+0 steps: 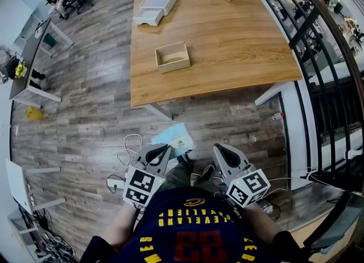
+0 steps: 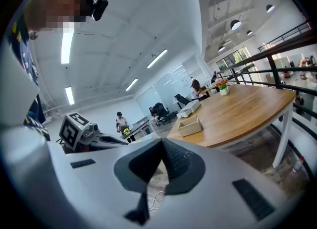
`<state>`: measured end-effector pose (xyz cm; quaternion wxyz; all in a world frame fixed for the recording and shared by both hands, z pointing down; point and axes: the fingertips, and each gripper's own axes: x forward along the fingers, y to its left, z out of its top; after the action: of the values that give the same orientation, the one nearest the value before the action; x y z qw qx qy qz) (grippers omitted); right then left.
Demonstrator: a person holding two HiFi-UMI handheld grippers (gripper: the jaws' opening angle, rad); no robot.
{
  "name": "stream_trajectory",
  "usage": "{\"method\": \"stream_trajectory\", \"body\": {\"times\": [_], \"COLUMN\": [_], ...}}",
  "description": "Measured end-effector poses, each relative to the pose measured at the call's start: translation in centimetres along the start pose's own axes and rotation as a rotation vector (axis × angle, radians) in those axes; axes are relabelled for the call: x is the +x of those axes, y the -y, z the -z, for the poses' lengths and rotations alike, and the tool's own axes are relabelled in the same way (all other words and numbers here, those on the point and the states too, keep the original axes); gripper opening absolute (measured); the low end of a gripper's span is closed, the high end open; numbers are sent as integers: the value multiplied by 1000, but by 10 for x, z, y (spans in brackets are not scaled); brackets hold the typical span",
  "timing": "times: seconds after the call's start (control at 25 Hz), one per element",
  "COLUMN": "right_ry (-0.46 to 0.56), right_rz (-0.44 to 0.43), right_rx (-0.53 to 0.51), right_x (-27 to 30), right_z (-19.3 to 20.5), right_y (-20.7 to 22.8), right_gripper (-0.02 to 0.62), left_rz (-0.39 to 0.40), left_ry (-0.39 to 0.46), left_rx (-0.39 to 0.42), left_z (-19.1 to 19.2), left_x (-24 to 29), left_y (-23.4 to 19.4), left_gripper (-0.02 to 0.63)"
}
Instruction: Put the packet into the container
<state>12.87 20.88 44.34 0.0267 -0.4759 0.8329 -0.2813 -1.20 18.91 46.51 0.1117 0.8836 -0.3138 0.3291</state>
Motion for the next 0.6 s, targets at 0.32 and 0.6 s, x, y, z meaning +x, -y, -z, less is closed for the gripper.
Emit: {"method": "stream_trajectory", "body": {"times": [0.32,0.6], "right_ry": [-9,37], "right_rz": [49,120], "right_rx": [6,84], "right_x": [-23,-61], "right_z": [47,84], "right_y": [-51,-119], "right_gripper": [12,64], "left_rz": [59,165], "left_ry": [75,180], "left_rx": [112,186], "left_z": [27,73], "left_x": [-51,-118], "left_y": [43,79], "left_gripper": [6,6]}}
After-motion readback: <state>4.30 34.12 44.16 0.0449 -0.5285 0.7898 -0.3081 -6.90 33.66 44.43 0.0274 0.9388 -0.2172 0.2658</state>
